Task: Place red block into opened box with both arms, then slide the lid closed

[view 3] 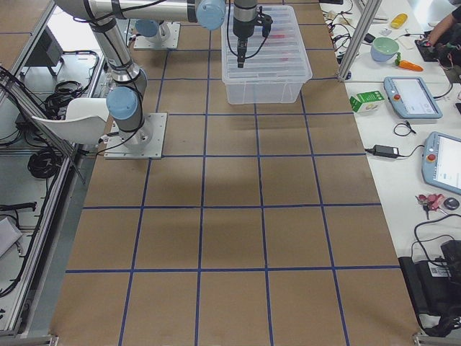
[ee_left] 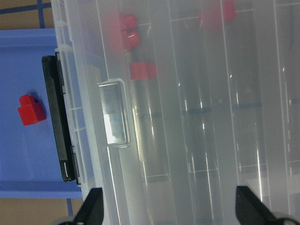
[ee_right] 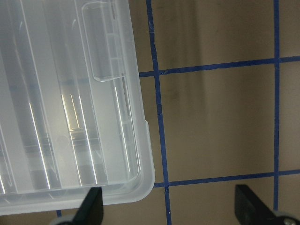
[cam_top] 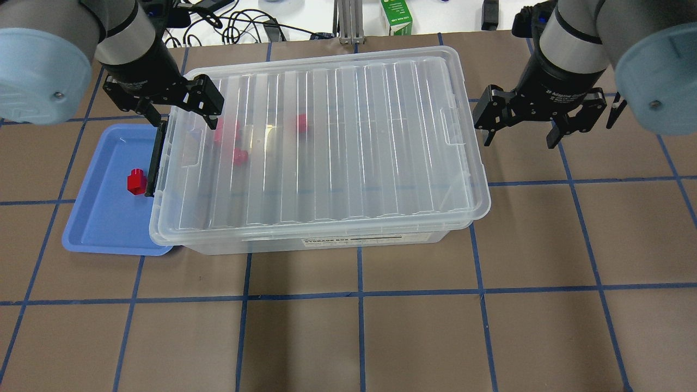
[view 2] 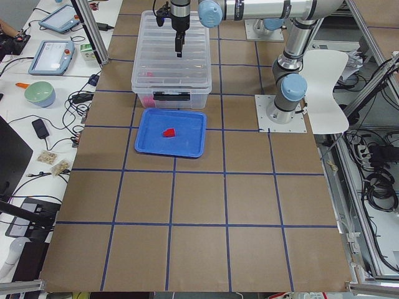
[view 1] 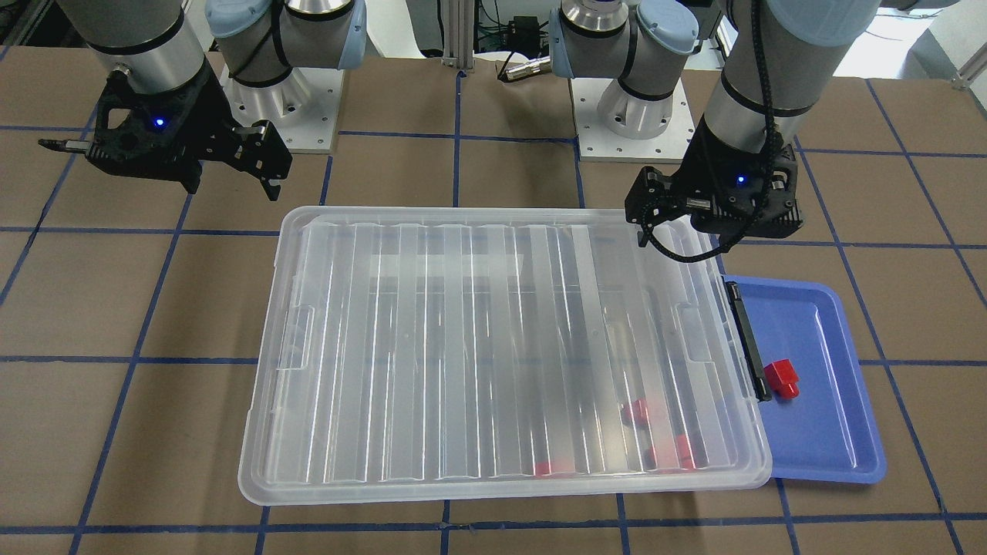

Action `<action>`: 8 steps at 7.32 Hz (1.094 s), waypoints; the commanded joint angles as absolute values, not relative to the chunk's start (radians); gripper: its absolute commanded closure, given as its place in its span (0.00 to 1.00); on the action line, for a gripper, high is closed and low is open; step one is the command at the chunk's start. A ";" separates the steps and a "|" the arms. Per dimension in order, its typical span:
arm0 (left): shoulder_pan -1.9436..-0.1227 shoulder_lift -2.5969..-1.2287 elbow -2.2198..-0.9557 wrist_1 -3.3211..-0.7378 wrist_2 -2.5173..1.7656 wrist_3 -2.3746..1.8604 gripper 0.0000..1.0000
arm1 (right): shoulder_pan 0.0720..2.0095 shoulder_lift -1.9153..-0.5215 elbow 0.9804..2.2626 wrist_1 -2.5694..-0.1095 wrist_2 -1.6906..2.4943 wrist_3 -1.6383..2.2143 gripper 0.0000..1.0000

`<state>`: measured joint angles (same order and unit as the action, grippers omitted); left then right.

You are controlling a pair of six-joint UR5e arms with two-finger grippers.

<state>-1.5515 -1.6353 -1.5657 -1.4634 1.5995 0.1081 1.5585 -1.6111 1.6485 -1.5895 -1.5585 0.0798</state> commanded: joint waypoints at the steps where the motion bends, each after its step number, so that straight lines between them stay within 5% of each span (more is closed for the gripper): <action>1: -1.552 -1.638 -1.559 -1.463 1.604 0.109 0.00 | 1.560 -1.611 1.654 -1.595 -1.557 0.081 0.00; 8: -1.529 -1.634 -1.557 -1.463 1.597 0.112 0.00 | 1.540 -1.518 1.637 -1.694 -1.554 0.086 0.00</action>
